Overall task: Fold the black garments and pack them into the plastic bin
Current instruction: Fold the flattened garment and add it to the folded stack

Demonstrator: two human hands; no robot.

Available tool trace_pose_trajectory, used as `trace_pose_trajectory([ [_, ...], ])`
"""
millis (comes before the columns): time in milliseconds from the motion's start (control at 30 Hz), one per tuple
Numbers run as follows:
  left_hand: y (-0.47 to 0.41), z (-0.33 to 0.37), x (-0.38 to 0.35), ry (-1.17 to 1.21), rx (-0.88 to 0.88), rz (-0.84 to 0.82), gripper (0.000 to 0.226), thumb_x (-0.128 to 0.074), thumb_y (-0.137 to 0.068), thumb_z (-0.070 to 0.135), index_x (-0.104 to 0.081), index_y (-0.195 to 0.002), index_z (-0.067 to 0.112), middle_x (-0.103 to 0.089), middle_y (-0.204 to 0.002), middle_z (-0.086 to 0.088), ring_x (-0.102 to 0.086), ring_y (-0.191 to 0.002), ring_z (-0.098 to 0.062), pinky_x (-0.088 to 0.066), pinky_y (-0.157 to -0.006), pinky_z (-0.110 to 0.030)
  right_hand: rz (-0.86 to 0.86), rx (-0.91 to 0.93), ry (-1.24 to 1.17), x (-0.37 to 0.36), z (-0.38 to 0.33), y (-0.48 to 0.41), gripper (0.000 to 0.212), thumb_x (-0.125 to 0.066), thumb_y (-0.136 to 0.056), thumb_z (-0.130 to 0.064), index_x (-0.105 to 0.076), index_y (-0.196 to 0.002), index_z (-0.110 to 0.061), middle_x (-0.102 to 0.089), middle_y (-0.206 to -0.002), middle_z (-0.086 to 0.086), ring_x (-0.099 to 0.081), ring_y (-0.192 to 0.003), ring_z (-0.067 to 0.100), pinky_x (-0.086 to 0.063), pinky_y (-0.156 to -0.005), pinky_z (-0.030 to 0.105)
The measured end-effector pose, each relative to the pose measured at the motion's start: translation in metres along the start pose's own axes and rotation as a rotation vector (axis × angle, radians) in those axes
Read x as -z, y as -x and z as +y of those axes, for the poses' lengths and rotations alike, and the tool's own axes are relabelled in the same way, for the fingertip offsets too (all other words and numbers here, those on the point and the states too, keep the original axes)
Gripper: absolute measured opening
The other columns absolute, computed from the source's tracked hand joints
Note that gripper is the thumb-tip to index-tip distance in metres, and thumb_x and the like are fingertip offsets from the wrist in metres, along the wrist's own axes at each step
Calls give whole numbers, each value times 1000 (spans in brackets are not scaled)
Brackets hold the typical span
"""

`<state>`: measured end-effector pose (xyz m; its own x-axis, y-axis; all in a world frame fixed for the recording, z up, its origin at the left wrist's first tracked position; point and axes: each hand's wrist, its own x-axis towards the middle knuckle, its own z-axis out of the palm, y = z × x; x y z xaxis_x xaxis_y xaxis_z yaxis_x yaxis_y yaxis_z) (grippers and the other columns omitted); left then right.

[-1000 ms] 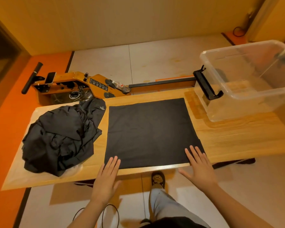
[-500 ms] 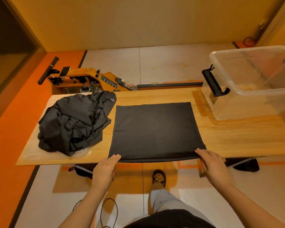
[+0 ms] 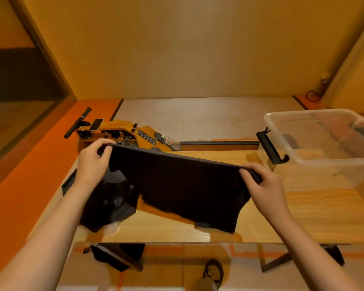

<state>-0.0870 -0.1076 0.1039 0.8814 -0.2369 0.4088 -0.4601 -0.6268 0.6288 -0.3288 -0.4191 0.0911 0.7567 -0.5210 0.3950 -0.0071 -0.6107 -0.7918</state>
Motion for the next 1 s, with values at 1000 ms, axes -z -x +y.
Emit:
trace_pose_trajectory([
  [1000,127,8,-254,-399,60,-603,63,-36,-101,42,-15,-153,13,-9,-161,-6,-2,-148,-25,-6,-120,-41,-672,-195,781,-76,173,43,54,-26,-95,-48,-49,-138,-25,-45,-146,-2,-28,-141,18,-11,-116,33],
])
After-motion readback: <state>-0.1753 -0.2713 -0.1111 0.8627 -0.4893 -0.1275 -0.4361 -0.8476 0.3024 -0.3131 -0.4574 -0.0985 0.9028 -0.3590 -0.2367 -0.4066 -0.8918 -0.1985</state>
